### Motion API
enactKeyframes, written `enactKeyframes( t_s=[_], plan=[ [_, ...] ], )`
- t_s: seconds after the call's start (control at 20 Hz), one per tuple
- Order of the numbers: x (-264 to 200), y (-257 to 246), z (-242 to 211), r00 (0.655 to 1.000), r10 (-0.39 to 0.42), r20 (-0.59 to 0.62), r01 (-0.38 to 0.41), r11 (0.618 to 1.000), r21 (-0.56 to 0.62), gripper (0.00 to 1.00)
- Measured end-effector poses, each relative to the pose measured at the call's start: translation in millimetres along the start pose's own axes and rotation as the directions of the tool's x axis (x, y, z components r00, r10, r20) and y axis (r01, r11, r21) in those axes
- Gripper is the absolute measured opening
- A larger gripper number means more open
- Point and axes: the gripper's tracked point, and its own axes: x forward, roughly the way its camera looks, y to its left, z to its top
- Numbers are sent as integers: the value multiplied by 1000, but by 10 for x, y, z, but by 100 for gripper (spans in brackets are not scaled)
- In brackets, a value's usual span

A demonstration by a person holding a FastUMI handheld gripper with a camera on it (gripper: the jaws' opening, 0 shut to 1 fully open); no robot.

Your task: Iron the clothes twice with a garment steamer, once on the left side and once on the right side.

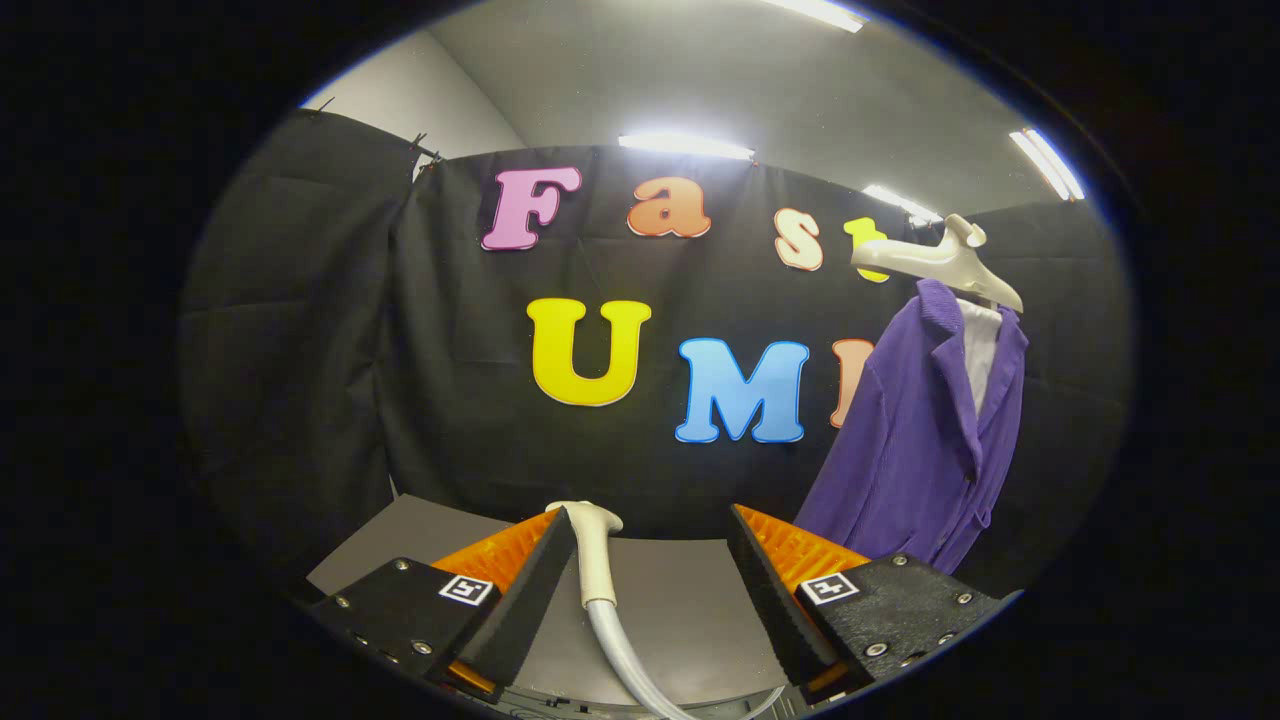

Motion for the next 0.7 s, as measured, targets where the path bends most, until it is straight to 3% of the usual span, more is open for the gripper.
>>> enactKeyframes(
  t_s=[0.4, 0.7],
  plan=[
    [974, 276, -440, 973, 45, -224, -37, 998, 40, 95],
    [1480, 410, -778, 926, 84, -368, -52, 994, 95, 95]
  ],
)
